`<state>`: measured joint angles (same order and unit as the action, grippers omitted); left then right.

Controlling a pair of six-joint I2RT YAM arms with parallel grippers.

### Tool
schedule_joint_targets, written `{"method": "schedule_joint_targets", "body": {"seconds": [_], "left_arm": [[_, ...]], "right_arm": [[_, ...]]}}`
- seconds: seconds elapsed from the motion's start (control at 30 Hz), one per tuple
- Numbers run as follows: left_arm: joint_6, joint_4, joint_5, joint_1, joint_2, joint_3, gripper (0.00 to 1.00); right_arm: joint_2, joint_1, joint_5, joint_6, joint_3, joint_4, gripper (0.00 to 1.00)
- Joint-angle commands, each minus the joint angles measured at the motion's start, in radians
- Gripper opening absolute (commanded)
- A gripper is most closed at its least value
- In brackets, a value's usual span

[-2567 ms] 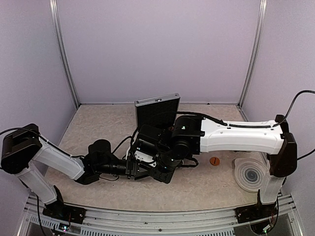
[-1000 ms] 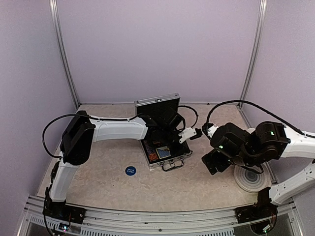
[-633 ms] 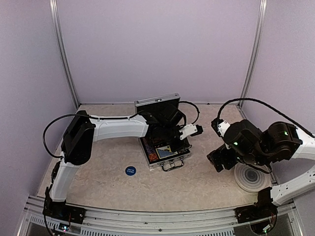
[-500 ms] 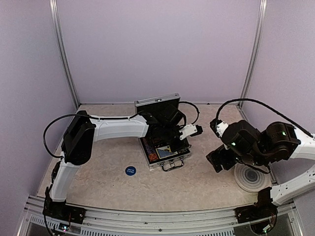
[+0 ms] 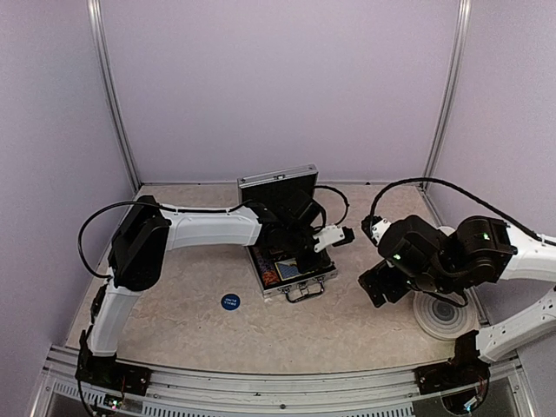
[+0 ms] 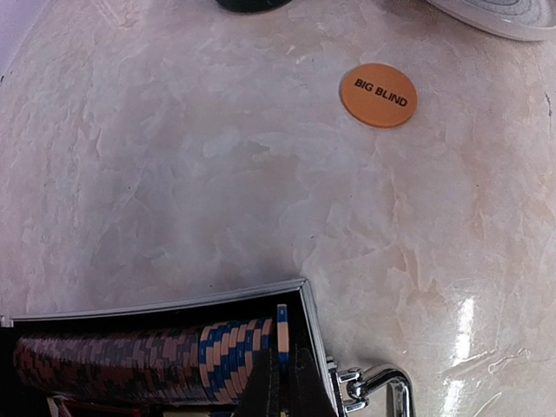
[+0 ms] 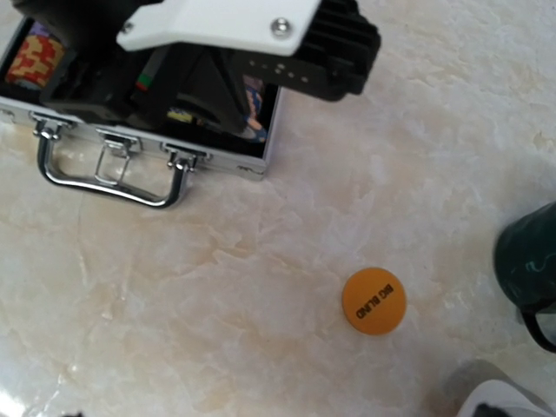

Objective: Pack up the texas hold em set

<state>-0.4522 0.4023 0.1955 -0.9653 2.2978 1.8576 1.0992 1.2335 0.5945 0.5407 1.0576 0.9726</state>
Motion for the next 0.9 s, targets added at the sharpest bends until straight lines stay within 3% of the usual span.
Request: {"method": "schedule_joint_targets", "body": {"seconds": [0.0,0.23,0.43,0.63,0.73,0.8,0.87], "left_arm": [[0.010,-0.005,0.016,0.015,-0.029,-0.020,0.00],[0.009,0.008,-0.028,0.014,-0.002,-0.005,0.00],[0.033,0.011,-0.019,0.018,0.009,-0.010,0.46],[0.167,-0.066,-0.032,0.034,-0.088,-0.073,0.62],[0.282,-0.112,-0.094,0.034,-0.188,-0.140,0.80],[0.381,-0.153,-0.150,0.033,-0.276,-0.208,0.98],[0.470,-0.190,-0.209,0.025,-0.368,-0.302,0.99]], "right_arm": [[0.019,-0.011,-0.008,-0.007,0.013,-0.017,0.97],[0.034,-0.017,-0.016,-0.020,0.014,-0.027,0.97],[0.077,-0.068,-0.055,-0.034,0.015,-0.039,0.99],[0.137,-0.246,-0.190,-0.069,0.000,-0.072,0.99],[0.181,-0.334,-0.250,-0.108,0.002,-0.097,0.99],[0.217,-0.390,-0.285,-0.132,0.002,-0.113,0.99],[0.261,-0.426,-0.311,-0.151,0.001,-0.131,0.99]]}}
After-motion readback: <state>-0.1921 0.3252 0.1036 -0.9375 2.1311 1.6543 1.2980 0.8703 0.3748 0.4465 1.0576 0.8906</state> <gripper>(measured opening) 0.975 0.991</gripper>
